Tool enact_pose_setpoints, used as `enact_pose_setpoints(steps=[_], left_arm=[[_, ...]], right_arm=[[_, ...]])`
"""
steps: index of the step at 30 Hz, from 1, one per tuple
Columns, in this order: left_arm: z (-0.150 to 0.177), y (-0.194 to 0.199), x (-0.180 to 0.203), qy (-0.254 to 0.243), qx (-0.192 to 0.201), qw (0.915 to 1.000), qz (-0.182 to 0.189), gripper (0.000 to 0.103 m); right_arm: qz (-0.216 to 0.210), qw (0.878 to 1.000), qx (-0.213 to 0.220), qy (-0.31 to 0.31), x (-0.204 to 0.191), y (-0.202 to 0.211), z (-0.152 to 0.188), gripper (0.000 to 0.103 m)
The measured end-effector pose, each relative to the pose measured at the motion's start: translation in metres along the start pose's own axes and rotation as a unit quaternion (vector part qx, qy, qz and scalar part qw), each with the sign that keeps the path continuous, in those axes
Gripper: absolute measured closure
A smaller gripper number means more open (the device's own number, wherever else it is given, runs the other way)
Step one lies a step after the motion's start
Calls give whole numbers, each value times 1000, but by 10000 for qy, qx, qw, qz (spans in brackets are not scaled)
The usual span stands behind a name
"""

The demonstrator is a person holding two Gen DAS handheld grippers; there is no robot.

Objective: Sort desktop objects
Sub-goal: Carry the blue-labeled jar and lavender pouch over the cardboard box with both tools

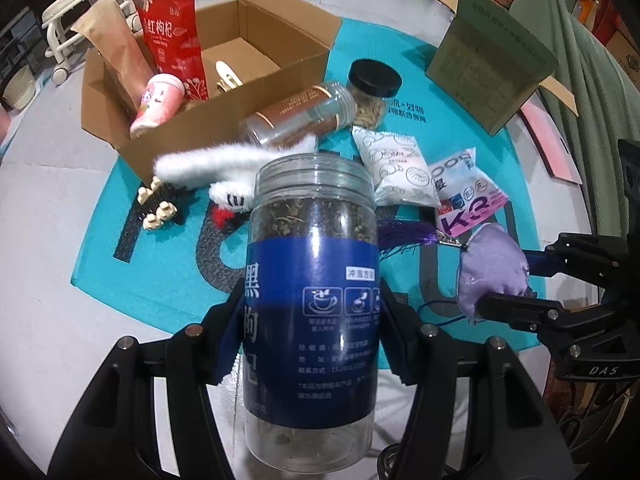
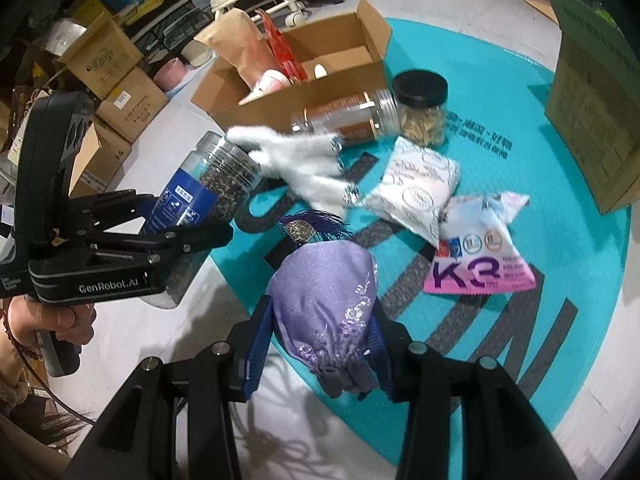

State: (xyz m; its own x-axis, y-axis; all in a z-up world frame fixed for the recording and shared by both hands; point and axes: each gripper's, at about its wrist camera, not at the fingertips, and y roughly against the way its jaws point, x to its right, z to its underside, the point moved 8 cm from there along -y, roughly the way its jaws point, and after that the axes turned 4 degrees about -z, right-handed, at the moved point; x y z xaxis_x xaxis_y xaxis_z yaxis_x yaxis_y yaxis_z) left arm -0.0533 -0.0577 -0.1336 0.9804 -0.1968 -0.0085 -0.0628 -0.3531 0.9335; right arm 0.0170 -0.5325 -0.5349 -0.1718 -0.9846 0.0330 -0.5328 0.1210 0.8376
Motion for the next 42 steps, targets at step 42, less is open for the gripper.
enact_pose_setpoints(steps=[42], left_arm=[[-188, 28, -48, -403, 1293, 9897, -466, 45]], right_arm=[[-538, 9830, 1407, 1048, -18, 5, -244, 57]])
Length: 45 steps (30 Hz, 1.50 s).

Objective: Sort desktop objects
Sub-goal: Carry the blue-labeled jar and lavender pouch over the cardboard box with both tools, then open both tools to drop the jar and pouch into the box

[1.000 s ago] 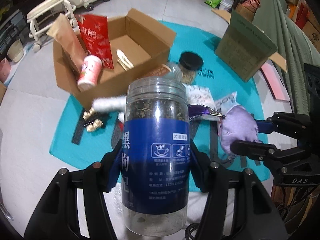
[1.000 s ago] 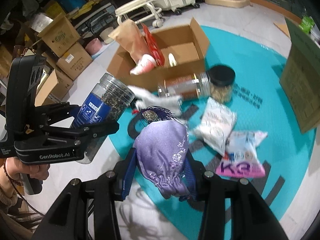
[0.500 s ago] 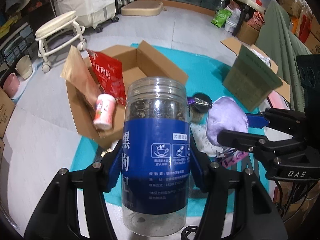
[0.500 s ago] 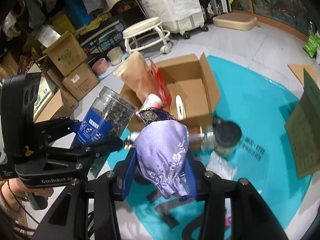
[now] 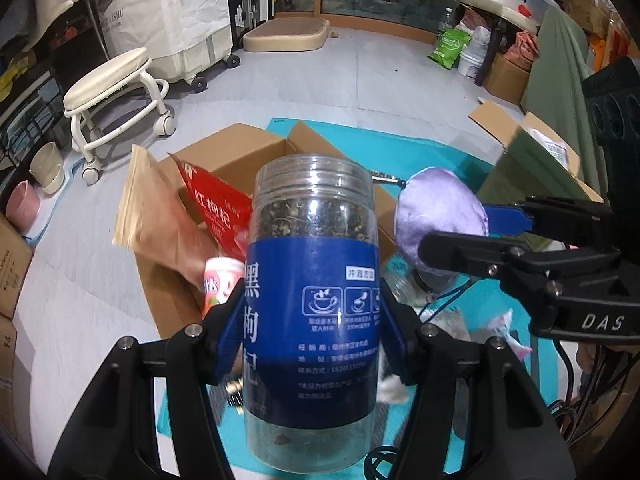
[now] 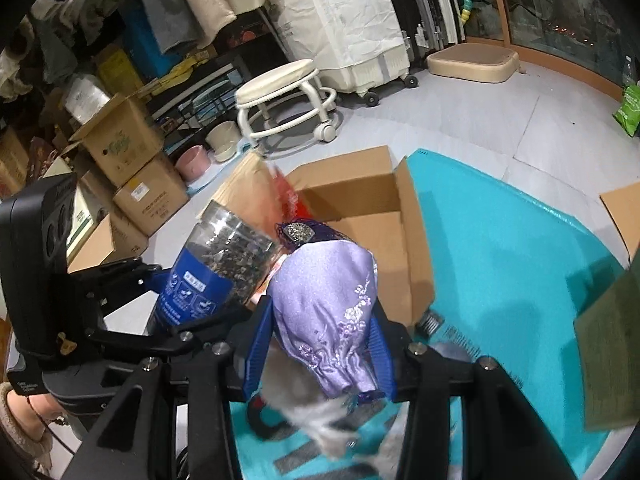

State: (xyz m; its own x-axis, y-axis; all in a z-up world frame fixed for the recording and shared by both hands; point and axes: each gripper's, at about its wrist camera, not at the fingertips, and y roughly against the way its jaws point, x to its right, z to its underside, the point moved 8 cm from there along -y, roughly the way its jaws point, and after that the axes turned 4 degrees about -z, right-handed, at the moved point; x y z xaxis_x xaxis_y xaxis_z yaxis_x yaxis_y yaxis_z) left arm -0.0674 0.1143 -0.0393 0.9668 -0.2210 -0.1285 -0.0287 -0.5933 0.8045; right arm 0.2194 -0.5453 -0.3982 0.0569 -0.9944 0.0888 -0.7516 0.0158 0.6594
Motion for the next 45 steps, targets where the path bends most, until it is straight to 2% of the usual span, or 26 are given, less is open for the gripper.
enact_pose_setpoints(steps=[9, 16, 20, 27, 29, 36, 42, 45], left_arm=[[-37, -44, -6, -148, 70, 9999, 14, 45], [-58, -70, -15, -173, 171, 9997, -82, 45], [-67, -85, -22, -110, 106, 9998, -90, 45], [-77, -110, -30, -104, 13, 9993, -357, 45], [-79, -113, -31, -325, 101, 9988, -340, 45], [-82, -124, -36, -435, 102, 9978, -492, 45], [-78, -126, -34, -637, 189, 9957, -641, 45], [-77, -131, -36, -609, 6, 9960, -650, 35]], right_arm=[[112, 9998, 0, 165, 29, -40, -36, 57], [-274, 9990, 13, 343, 38, -70, -60, 57], [-596, 9982, -41, 53, 51, -88, -69, 57], [-681, 9975, -203, 0, 59, -114, -78, 57], [-644, 9977, -215, 43, 59, -118, -80, 57], [-506, 9983, -189, 203, 56, -130, -85, 57], [-298, 9984, -349, 323, 52, -138, -80, 50], [-165, 9988, -330, 334, 54, -138, -79, 45]])
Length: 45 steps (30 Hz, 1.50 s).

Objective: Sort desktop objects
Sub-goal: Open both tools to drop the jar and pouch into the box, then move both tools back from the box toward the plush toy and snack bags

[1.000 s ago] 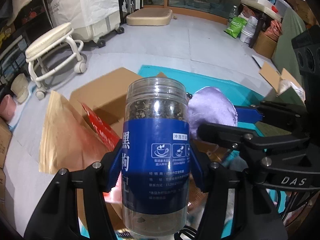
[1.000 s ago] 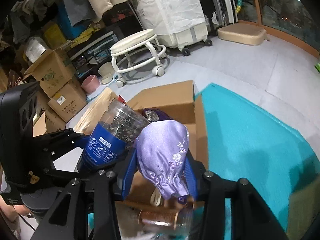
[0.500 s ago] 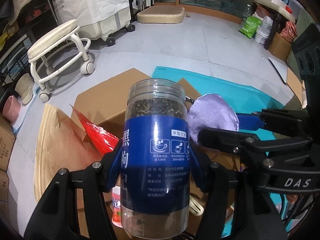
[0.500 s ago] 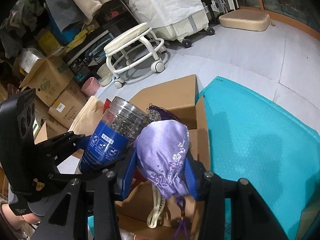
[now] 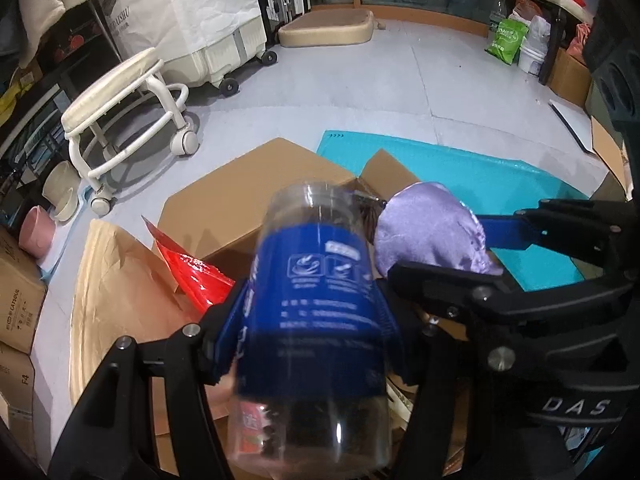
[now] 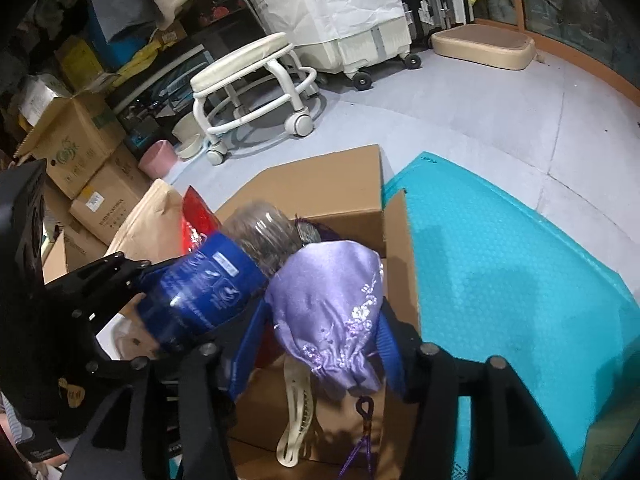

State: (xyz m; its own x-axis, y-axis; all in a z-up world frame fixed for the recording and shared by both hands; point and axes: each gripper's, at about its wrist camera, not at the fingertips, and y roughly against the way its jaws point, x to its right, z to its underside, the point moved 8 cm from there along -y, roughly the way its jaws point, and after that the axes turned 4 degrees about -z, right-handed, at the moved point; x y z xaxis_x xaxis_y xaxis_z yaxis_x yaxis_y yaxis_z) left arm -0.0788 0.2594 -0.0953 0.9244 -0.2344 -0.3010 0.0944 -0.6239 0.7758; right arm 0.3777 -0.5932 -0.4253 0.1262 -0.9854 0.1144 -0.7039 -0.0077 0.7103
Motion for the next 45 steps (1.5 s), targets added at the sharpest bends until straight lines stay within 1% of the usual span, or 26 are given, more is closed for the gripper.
enact_pose_setpoints(steps=[2, 3, 4, 5, 7, 8, 18, 29, 37, 40, 45], left_arm=[[0, 1, 0, -1, 3, 10000, -63, 24], [-1, 3, 0, 4, 39, 10000, -73, 20], [-2, 6, 0, -8, 118, 9999, -100, 12], [-3, 10, 0, -21, 171, 9998, -119, 9], [-5, 16, 1, -43, 214, 9997, -131, 8], [-5, 18, 2, -135, 263, 9995, -103, 8], [-2, 39, 9, -265, 300, 9992, -83, 8], [5, 76, 15, -364, 392, 9985, -99, 8], [15, 103, 15, -365, 428, 9983, -152, 8], [21, 111, 14, -411, 426, 9980, -237, 8], [34, 123, 18, -432, 389, 9981, -194, 8]], right_arm=[[61, 10000, 45, 1, 2, 2, 0, 42], [52, 10000, 72, -4, 2, 3, 0, 40], [4, 9999, 115, -25, 2, 5, -1, 38], [-39, 9999, 141, -37, 1, 6, -2, 37], [-83, 9997, 208, -66, 1, 11, -4, 35], [-109, 9997, 219, -66, 1, 12, -4, 35], [-33, 9997, 229, 115, -9, 28, -5, 35], [36, 9994, 261, 244, -21, 61, 3, 35], [49, 9991, 258, 334, -32, 86, 14, 35], [55, 9991, 227, 349, -35, 93, 21, 35], [73, 9989, 126, 449, -40, 104, 33, 35]])
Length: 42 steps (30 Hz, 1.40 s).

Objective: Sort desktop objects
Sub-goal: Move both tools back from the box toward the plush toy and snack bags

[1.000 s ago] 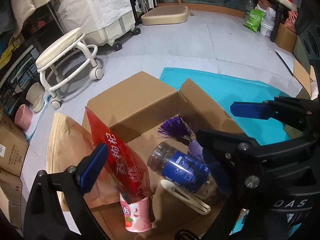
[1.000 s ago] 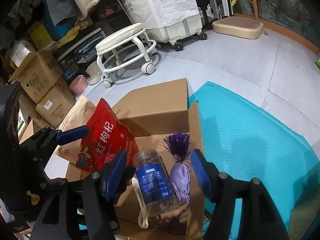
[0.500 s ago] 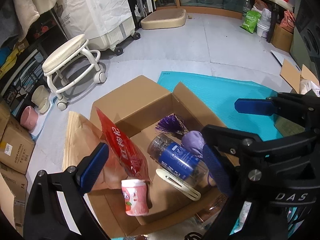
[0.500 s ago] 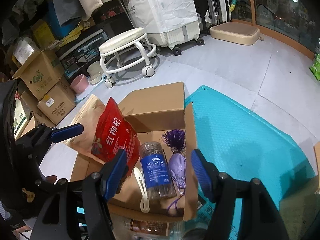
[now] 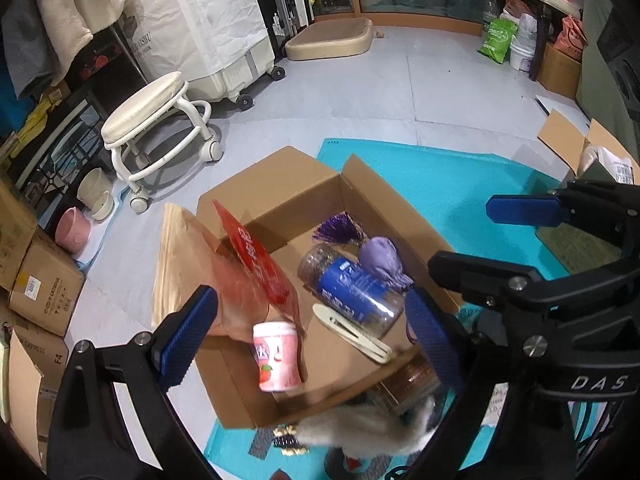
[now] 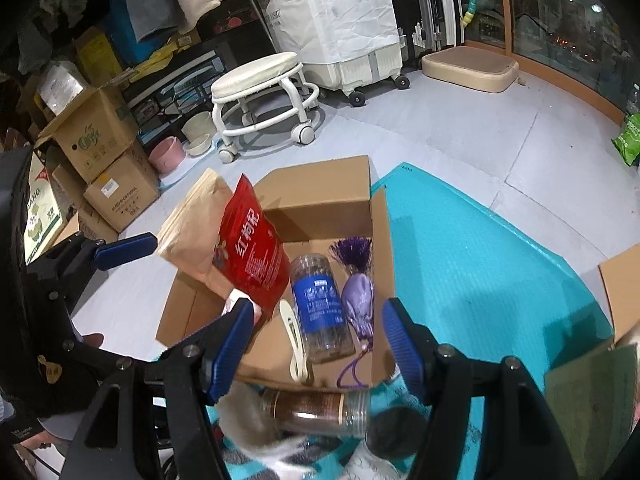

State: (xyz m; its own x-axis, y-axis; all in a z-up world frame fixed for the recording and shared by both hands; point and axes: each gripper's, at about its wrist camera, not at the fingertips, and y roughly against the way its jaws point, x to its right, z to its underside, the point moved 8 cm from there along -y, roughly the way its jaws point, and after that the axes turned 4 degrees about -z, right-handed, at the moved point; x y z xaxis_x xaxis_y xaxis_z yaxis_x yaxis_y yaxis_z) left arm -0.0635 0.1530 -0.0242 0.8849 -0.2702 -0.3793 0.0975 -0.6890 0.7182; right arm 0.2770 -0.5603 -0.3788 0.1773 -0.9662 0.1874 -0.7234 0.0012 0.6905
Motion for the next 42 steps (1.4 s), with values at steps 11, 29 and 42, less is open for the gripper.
enact_pose_setpoints(steps=[11, 29, 42], left_arm=[[35, 20, 17, 66, -166, 9996, 203, 8], [115, 45, 52, -326, -379, 9967, 639, 8], [161, 44, 70, -196, -652, 9951, 721, 8]], right_arm=[[-45, 9999, -118, -33, -10, 20, 37, 35], [-178, 9991, -153, -364, -9, 50, 138, 35], [-93, 9983, -346, -466, -7, 59, 196, 35]])
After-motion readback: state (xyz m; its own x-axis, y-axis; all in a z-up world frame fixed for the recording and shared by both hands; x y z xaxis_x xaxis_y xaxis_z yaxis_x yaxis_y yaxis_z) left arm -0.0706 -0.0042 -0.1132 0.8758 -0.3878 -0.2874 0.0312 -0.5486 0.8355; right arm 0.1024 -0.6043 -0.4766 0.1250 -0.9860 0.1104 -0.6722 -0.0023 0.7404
